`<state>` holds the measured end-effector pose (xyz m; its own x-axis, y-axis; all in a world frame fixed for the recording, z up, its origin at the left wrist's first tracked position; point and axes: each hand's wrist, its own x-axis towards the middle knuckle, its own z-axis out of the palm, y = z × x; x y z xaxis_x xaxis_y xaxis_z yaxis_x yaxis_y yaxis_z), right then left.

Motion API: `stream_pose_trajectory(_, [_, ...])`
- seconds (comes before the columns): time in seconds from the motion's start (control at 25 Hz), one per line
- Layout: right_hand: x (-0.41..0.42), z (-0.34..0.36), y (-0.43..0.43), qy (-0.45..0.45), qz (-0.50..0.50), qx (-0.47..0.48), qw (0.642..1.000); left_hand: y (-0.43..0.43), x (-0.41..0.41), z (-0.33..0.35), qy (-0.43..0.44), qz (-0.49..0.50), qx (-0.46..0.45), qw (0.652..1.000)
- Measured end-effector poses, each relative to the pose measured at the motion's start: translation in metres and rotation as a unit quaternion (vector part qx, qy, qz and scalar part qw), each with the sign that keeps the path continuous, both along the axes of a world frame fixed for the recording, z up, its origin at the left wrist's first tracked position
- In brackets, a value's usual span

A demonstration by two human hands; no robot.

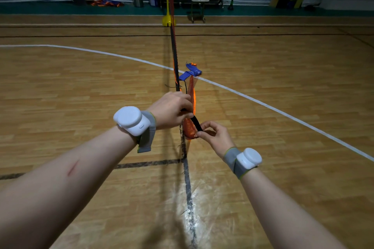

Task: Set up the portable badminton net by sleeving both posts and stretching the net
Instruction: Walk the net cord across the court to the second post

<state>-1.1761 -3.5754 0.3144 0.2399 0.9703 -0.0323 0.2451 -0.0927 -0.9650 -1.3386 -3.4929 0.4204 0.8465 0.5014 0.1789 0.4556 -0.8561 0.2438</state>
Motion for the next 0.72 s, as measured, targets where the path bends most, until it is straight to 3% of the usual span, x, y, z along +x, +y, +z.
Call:
stream_pose_trajectory(0.36, [-0.041,-0.024,-0.026,-0.037,0.011,-0.093,0.995,0.009,-0.063,0.022,-0.048,0.05,-0.019,0.997])
stream_pose_trajectory(0.72, [-0.123,0.042,0.018,-0.071,0.002,0.07,0.995,0.005,-0.1,0.021,0.022,0.037,0.0,0.999])
